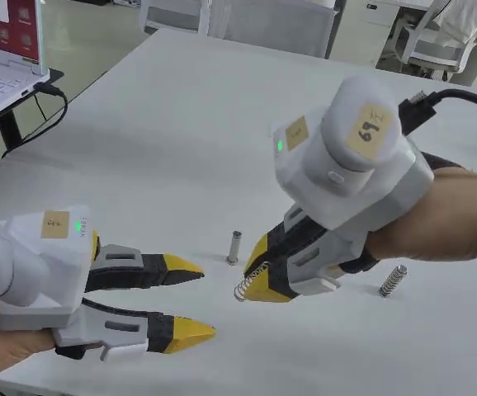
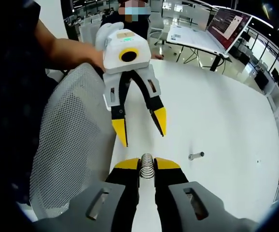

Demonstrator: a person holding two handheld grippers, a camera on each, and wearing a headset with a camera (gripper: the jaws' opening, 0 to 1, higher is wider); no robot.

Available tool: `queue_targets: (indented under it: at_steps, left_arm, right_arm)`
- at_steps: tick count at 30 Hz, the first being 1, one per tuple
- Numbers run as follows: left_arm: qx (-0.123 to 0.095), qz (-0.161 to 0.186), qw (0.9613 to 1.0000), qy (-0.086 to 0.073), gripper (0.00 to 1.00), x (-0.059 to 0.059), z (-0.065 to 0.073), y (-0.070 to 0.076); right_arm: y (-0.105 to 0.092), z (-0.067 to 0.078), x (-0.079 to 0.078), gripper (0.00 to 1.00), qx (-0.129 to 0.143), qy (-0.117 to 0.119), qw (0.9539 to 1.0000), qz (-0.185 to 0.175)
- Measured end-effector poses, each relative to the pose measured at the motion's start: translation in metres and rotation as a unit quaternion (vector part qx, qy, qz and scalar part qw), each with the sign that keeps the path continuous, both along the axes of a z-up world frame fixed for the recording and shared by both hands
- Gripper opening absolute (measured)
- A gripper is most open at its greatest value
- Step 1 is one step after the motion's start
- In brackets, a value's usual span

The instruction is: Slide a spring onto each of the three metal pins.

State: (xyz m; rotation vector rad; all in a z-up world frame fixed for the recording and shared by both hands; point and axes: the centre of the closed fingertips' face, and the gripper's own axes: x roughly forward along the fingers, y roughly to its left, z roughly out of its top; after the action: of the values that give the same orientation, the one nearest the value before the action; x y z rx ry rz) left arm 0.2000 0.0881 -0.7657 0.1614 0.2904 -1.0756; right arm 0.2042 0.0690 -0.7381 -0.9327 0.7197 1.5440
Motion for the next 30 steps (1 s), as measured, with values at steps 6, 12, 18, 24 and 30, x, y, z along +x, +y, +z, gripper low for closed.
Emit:
queue_targets:
  at_steps: [6,12,18,24,30]
  left_arm:
    - [0.000,0.018,0.9998,-0.001,0.39,0.002,-0.002,0.009]
    - [-0.002,0.038,0.9992,-0.005,0.47,0.007,-0.002,0.018]
    - [0.005,0.049,0.9988,-0.004,0.53,0.009,-0.006,0.022]
    - [0.018,0.055,0.9983,-0.006,0.59,0.010,-0.010,0.023]
    - [0.020,0.054,0.9984,-0.003,0.61,0.011,-0.011,0.021]
  right_arm:
    - [0.001,0.006,0.022,0.08,-0.010,-0.010,0.9999,-0.009]
    - [0.002,0.008,0.042,0.08,-0.010,-0.012,0.9997,-0.021]
    - [0.006,0.005,0.065,0.08,-0.016,-0.022,0.9991,-0.033]
    - [0.008,0.000,0.083,0.08,-0.034,-0.044,0.9980,-0.030]
    - [0.015,-0.012,0.099,0.08,-0.053,-0.055,0.9967,-0.028]
